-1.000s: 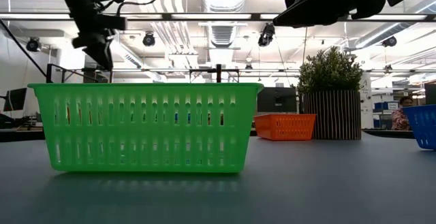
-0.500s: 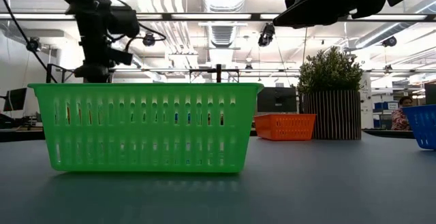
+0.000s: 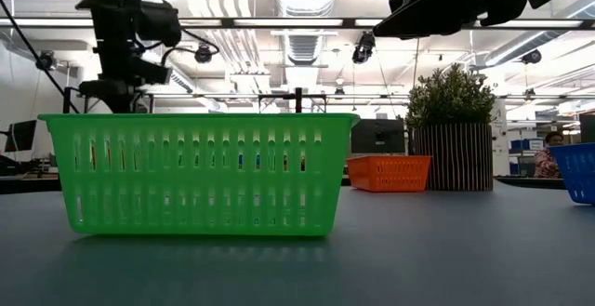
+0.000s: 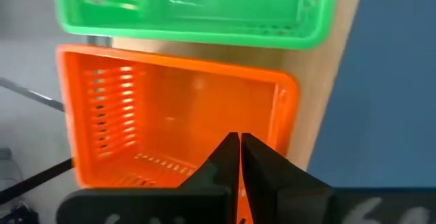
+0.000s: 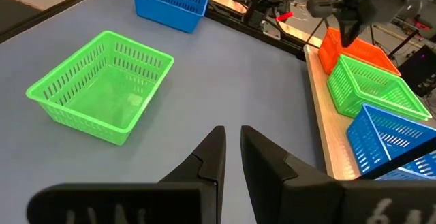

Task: Stack baskets on shelf by color
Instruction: Stack the bottom orange bin on top of the orange bin on the shelf, then stack the right blue bin into the blue bin on the shelf

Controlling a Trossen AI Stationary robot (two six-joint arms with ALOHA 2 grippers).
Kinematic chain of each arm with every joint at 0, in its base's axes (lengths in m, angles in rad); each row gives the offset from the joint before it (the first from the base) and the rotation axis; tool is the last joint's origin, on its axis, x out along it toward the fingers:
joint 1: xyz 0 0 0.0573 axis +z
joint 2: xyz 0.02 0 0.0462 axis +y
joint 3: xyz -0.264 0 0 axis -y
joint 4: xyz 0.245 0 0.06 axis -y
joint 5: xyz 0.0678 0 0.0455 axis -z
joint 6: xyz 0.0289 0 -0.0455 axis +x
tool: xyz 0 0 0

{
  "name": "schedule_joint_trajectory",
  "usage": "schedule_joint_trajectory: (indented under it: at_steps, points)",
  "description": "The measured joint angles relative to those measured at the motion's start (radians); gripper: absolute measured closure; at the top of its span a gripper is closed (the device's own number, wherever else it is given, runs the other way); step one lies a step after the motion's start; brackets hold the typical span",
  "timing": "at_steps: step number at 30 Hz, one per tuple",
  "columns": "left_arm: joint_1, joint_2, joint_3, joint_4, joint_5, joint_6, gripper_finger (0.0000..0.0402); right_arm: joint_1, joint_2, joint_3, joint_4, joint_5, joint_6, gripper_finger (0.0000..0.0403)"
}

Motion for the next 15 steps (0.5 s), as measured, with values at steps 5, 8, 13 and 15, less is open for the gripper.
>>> schedule_joint_trajectory:
  at_steps: [5,8,13,15]
  points:
    - [-0.037,-0.059,0.067,0.001,-0.004,-0.151,0.0402,0.000,0.000,0.000,0.000,0.000,0.001,0.0365]
    - [-0.123,-0.121,0.100,0.037,0.089,-0.276,0.0402,0.000,0.000,0.000,0.000,0.000,0.012,0.0365]
    - [-0.376,-0.223,0.074,0.276,0.119,-0.399,0.0402,0.000,0.000,0.000,-0.004,-0.001,0.104,0.0365]
    - [-0.480,-0.250,0.042,0.396,0.118,-0.436,0.0402,0.000,0.000,0.002,-0.033,-0.039,0.173,0.0365]
